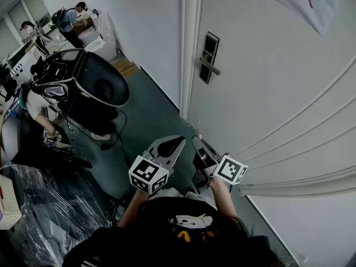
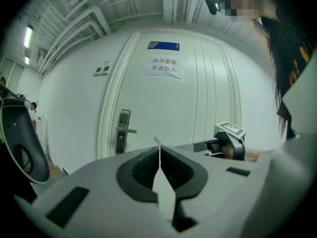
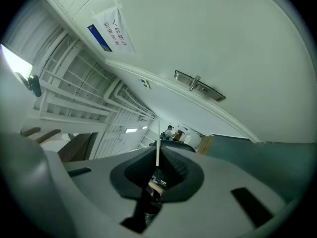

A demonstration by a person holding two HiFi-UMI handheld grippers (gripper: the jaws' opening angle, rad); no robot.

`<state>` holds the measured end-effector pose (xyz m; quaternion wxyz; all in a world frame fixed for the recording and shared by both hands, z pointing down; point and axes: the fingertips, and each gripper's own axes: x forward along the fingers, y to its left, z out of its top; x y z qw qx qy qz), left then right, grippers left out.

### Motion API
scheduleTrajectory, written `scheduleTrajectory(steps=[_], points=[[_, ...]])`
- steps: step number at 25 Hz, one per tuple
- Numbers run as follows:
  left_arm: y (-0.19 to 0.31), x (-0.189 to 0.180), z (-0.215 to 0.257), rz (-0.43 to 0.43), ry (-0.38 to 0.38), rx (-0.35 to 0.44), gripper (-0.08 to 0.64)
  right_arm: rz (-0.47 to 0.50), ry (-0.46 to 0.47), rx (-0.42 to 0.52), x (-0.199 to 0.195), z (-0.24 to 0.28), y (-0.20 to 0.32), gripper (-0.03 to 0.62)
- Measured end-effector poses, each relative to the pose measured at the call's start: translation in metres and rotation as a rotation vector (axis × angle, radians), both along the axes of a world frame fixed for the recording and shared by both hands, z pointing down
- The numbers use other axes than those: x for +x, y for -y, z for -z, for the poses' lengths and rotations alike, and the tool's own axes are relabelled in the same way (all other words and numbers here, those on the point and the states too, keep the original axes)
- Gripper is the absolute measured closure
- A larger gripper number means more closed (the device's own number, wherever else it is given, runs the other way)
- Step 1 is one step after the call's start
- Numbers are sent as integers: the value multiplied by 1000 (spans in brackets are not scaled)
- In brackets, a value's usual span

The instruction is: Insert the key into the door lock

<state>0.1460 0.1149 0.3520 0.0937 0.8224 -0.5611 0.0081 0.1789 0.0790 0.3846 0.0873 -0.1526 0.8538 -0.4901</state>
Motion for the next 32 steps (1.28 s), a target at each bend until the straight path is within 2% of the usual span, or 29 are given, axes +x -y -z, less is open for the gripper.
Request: scheduleTrajectory(steps=[8, 16, 20, 28, 32], points=[[-14, -2, -4, -8, -2, -21, 546, 6, -3, -12, -8, 1, -12, 572], [-33, -25, -14, -8, -3, -35, 546, -18, -2, -35, -24, -7, -26, 572], [-41, -32, -19, -4, -9, -40, 546, -16, -11, -3, -27, -3, -32, 572], [-28, -40, -22, 11, -44, -51, 546, -14, -34, 2, -29, -1, -17, 572], [-10, -44, -28, 11, -51, -65, 546, -19, -53, -32, -31, -13, 1, 572]])
